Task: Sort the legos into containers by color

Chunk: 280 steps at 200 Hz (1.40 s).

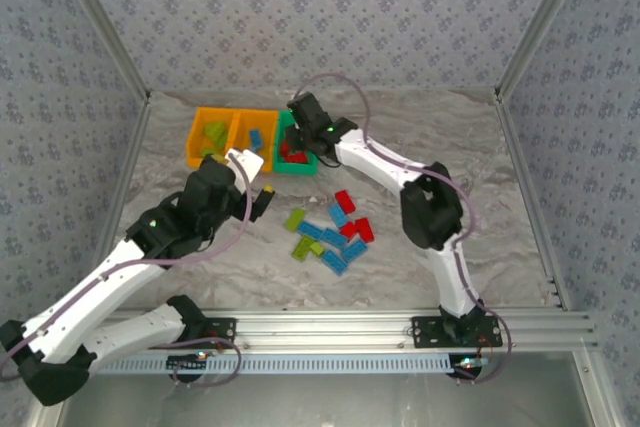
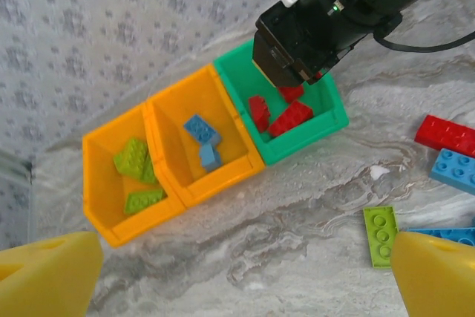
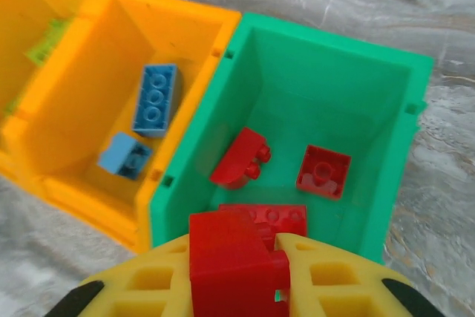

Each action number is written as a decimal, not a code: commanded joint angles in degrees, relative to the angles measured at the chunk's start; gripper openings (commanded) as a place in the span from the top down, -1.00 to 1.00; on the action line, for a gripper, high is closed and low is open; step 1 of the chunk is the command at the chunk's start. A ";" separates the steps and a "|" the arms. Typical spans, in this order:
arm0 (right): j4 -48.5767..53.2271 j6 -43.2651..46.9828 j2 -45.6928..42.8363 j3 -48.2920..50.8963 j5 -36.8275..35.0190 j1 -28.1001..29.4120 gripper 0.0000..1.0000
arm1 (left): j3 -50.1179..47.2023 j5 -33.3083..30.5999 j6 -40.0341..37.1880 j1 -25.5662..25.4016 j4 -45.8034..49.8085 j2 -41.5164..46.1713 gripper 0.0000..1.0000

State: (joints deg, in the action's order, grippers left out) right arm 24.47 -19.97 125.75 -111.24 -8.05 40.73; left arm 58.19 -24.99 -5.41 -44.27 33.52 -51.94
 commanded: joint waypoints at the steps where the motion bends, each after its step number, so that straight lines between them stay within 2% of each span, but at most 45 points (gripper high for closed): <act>1: 7.04 2.42 3.88 -8.73 -0.72 -0.31 0.22 | 1.87 4.03 4.15 3.08 1.11 -0.33 -0.99; 31: 12.10 3.77 4.45 -13.74 -0.36 -0.30 0.11 | 1.86 6.81 4.93 5.72 1.06 -1.53 -0.98; 46: 13.22 4.72 1.25 -12.50 0.10 -0.39 0.03 | 2.15 8.14 5.40 6.60 1.17 -2.26 -0.99; 66: 14.72 5.33 -5.65 -7.93 0.49 -0.19 0.03 | 2.81 11.32 7.30 7.48 1.45 -3.27 -0.98; 81: 15.38 5.08 -14.18 -0.78 1.28 0.21 0.02 | 4.21 14.38 11.73 7.56 2.15 -4.86 -0.99; 99: 16.63 3.75 -26.03 9.62 2.54 0.81 -0.01 | 5.82 19.09 22.21 7.48 2.85 -7.74 -0.98; 115: 16.84 3.11 -37.79 20.19 2.41 1.91 -0.22 | 6.05 21.59 32.35 6.62 1.59 -10.67 -0.99; 129: 17.42 2.39 -47.98 29.56 2.40 2.80 -0.43 | 6.03 21.75 38.18 4.18 -0.69 -13.92 -0.99; 151: 21.59 -0.71 -60.82 39.56 1.49 3.04 -0.63 | 8.14 19.99 40.89 -1.46 -3.25 -21.31 -0.98; 175: 26.80 -4.30 -70.06 46.79 -2.42 2.96 -0.75 | 13.44 19.05 40.09 -6.31 -3.28 -33.14 -0.98; 199: 29.04 -6.70 -74.50 49.39 -4.68 2.40 -0.83 | 19.31 20.08 42.28 -7.33 -1.17 -44.64 -0.92; 228: 29.45 -6.82 -74.74 49.06 -5.04 2.18 -0.85 | 23.48 20.68 44.73 -7.35 0.20 -54.14 -0.84; 249: 29.56 -6.70 -74.12 48.75 -5.17 2.16 -0.85 | 26.00 23.94 44.91 -7.49 1.53 -59.15 -0.81; 280: 29.51 -6.80 -73.64 49.27 -5.48 2.08 -0.86 | 25.83 24.16 44.87 -7.94 0.43 -62.47 -0.74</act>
State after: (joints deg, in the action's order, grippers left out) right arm 52.34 -25.74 51.90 -61.95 -11.84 43.09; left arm 81.93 -2.31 38.44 -51.83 32.93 -113.06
